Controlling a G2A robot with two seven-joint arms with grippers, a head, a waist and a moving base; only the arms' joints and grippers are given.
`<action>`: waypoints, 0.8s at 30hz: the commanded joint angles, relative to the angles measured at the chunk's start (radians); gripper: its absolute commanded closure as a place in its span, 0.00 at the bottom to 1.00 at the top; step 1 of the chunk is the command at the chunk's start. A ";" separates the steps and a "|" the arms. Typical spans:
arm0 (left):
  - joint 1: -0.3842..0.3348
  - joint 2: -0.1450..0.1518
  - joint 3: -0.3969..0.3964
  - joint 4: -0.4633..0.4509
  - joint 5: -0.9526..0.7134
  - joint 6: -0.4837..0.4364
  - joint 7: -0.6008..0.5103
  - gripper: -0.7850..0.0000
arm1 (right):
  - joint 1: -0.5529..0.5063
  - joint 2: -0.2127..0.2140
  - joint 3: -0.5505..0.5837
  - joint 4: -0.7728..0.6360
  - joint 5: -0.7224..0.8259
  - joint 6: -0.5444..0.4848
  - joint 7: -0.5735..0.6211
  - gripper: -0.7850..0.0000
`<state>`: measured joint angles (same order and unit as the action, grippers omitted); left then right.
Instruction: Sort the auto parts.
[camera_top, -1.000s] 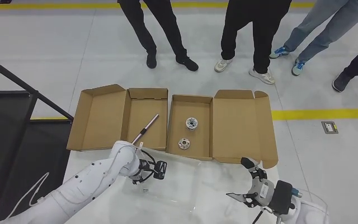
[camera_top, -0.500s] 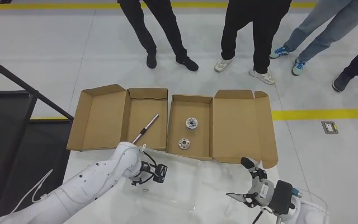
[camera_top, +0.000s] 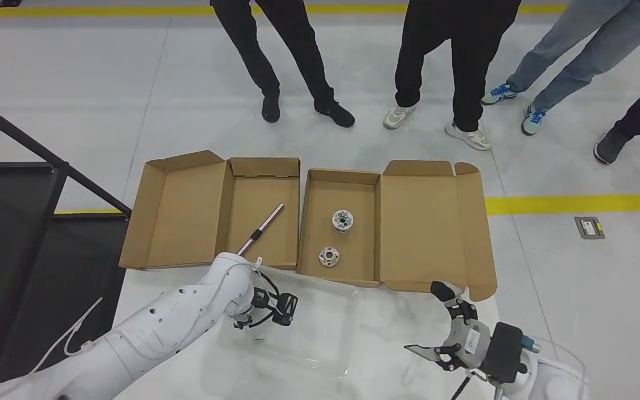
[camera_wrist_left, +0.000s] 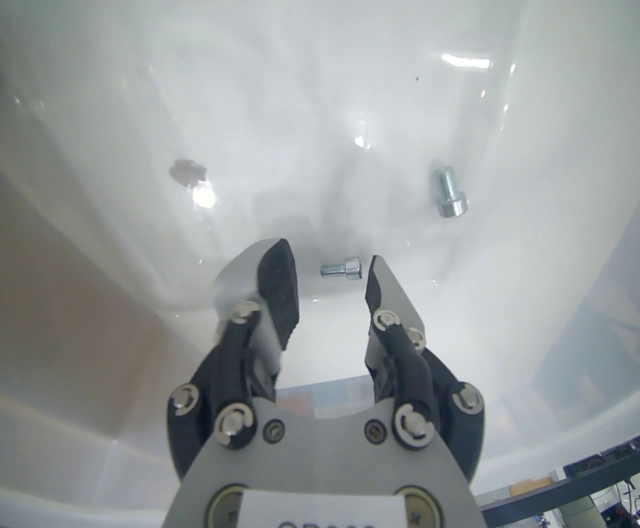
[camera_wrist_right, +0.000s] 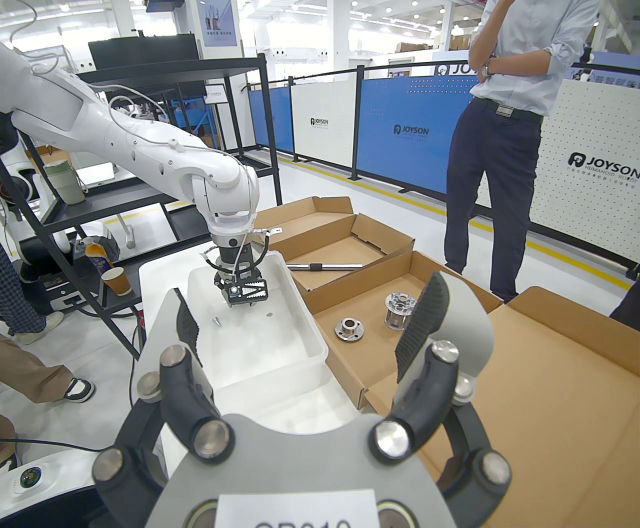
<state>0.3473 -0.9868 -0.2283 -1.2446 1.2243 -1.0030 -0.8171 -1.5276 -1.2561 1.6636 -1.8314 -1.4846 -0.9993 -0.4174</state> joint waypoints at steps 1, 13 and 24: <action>-0.002 -0.006 0.003 0.010 0.001 -0.003 0.003 0.51 | 0.000 0.000 0.000 0.000 0.000 0.000 0.000 0.00; -0.014 -0.036 0.014 0.055 0.012 -0.006 0.006 0.84 | 0.000 0.000 0.000 0.000 0.000 0.000 0.000 0.00; -0.010 -0.027 -0.016 0.019 0.002 -0.009 0.009 0.92 | 0.000 0.000 0.000 0.000 0.000 0.000 0.000 0.00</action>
<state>0.3363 -1.0169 -0.2417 -1.2173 1.2276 -1.0124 -0.8071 -1.5276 -1.2561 1.6636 -1.8314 -1.4846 -0.9993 -0.4174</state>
